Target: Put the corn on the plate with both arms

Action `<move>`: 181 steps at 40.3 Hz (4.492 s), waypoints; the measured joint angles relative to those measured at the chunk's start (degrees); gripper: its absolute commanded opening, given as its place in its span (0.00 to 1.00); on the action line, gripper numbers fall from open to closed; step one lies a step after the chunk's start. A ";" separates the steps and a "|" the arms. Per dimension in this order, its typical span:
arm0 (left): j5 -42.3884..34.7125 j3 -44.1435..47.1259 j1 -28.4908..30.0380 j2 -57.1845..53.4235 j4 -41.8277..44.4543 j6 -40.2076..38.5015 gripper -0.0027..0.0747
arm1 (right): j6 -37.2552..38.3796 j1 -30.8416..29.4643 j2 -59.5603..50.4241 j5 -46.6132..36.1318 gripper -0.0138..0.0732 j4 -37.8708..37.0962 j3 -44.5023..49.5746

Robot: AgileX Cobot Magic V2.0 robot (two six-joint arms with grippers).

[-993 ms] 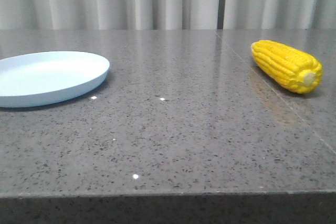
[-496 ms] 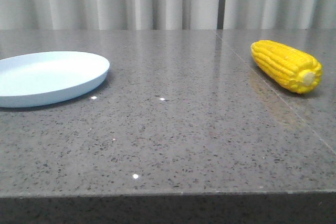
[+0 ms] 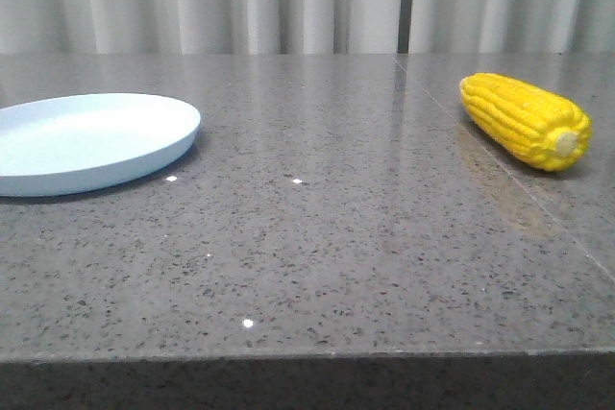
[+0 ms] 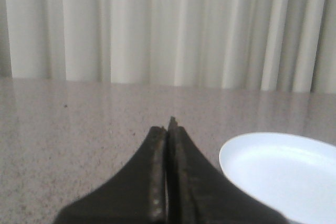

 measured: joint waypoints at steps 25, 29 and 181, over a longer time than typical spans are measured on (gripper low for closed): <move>17.91 -24.31 0.00 19.48 3.09 0.11 0.02 | 0.00 0.00 17.47 17.66 0.09 0.13 -30.44; 17.91 -24.44 0.00 19.71 3.09 0.11 0.19 | 0.00 0.00 17.84 17.66 0.28 0.13 -30.44; 43.83 -63.50 -17.51 86.14 -22.73 1.40 0.01 | 0.00 0.00 17.84 17.66 0.85 -0.06 -30.54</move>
